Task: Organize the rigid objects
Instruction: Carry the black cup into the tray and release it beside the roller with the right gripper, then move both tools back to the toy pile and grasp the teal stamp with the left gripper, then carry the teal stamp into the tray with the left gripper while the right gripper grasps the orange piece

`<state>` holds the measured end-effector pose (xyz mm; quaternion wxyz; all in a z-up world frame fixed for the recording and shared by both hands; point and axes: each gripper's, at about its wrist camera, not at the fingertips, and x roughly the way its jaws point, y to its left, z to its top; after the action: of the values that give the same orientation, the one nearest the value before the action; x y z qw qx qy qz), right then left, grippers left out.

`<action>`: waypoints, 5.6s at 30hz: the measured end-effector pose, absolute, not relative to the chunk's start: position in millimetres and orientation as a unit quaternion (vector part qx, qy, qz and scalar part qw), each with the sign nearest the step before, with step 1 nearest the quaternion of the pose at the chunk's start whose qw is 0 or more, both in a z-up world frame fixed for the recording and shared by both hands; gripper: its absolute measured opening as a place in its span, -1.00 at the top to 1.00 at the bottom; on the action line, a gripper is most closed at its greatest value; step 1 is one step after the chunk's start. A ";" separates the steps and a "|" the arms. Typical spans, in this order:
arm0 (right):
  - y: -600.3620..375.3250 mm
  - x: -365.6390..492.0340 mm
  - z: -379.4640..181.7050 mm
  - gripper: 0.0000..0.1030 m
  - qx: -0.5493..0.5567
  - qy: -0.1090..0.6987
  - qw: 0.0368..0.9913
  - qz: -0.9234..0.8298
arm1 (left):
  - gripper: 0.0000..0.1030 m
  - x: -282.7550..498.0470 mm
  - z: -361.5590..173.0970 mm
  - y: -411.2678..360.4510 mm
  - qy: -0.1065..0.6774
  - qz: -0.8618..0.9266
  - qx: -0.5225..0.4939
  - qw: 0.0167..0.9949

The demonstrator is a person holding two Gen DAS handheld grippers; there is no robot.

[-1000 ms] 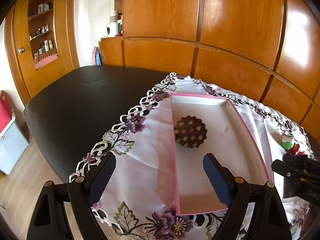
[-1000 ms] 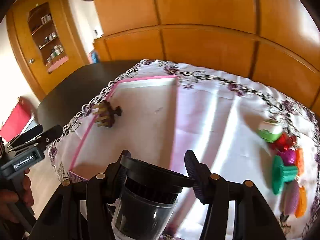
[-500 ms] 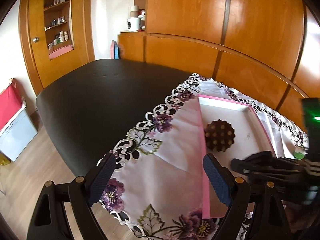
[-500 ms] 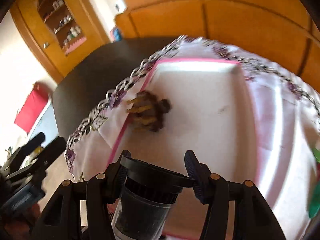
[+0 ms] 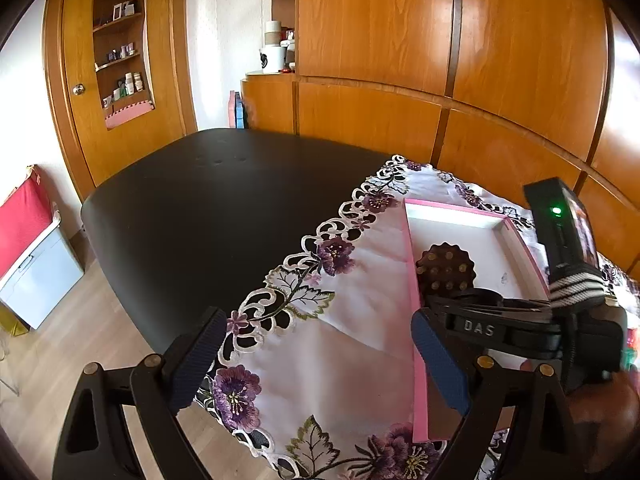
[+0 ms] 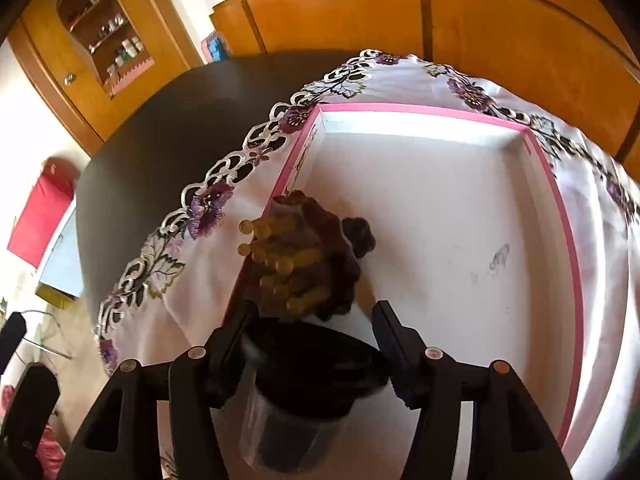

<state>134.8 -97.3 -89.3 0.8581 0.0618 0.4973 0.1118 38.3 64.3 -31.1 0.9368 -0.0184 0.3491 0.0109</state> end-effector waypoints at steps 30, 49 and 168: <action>-187.1 48.8 -16.0 -0.27 0.084 0.372 0.924 0.020 | -0.82 9.9 -14.1 26.6 0.323 -0.027 0.021 0.946; -395.0 -19.9 17.4 -0.29 0.086 0.325 0.922 -0.193 | -0.82 2.5 -7.4 -26.3 0.312 -0.076 0.082 0.944; -476.3 -52.0 -110.1 0.45 0.185 0.566 0.768 -0.235 | 0.41 13.9 -14.0 -157.1 0.356 -0.364 0.051 0.859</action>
<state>-52.0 -476.3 -110.1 0.7682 0.1851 0.5660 -0.2350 13.9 -157.1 -14.0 0.8592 0.0512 0.3563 -0.3637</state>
